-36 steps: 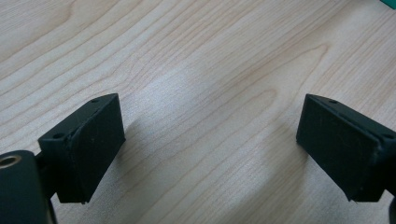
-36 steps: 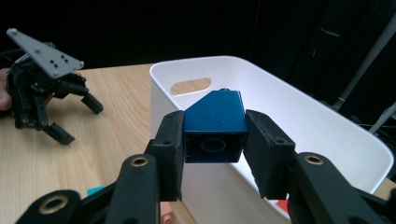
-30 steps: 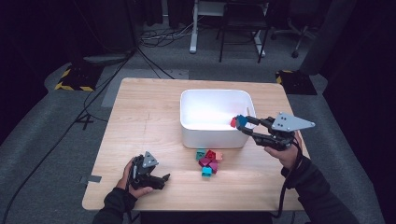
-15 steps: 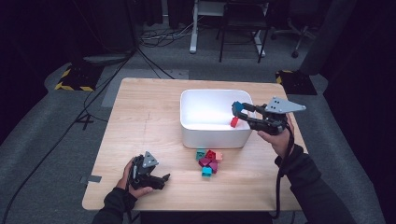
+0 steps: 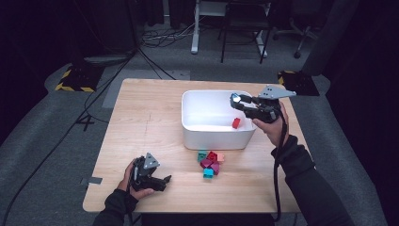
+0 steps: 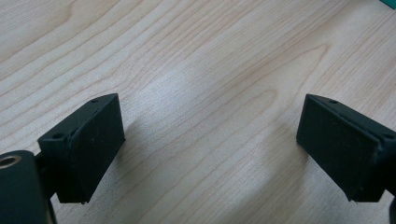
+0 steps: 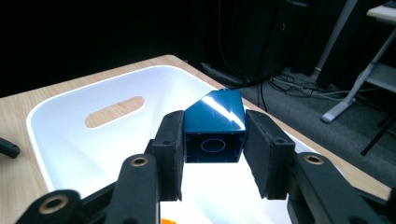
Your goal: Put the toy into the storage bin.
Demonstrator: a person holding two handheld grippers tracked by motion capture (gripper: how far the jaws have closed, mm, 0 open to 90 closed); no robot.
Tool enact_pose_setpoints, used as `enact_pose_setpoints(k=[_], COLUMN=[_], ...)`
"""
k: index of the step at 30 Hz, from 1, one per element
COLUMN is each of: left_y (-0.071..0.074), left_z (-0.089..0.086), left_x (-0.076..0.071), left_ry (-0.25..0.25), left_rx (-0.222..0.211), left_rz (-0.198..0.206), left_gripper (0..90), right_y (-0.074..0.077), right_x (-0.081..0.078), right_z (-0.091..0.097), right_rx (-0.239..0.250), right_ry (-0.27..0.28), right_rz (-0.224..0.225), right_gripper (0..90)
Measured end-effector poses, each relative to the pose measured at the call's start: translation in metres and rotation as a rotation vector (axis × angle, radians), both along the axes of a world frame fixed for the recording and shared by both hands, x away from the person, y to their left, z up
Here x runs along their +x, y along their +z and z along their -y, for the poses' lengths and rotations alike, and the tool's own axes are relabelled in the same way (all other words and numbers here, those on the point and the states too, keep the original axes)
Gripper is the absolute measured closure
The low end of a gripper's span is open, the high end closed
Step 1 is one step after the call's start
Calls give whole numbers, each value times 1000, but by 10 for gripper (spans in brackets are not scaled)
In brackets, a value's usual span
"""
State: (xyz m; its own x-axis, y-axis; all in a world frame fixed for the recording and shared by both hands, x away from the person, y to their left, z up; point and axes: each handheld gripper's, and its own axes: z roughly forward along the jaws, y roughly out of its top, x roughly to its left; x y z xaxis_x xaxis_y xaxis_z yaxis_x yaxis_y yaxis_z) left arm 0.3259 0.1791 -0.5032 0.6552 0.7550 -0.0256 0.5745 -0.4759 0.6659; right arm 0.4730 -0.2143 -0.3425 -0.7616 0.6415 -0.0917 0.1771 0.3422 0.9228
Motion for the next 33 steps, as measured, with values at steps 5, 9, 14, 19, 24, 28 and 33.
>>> enact_pose_setpoints(k=[5, 9, 14, 19, 24, 28, 33], left_y=[0, 0, 0, 0, 0, 0, 0], left_z=[0, 0, 0, 0, 0, 1, 1], left_x=[0, 0, 0, 0, 0, 0, 0], left_ry=[0, 3, 3, 3, 8, 5, 6], left_rx=[0, -4, -4, -4, -3, -5, -3], left_rz=[0, 0, 0, 0, 0, -2, 0], left_gripper=[79, 79, 79, 79, 79, 79, 79], right_y=[-1, -2, -4, -4, 1, 7, 11], right_x=[7, 8, 8, 7, -1, -15, -35], right_z=[-9, -16, -21, -21, -15, -7, 4], right_rx=[-27, -64, -85, -91, -80, -69, -78], right_ry=[-10, -7, -24, -25, -10, 12, 34], right_rz=[-19, -35, -47, -57, -49, -27, -1], right_gripper=[595, 595, 594, 549, 566, 567, 563])
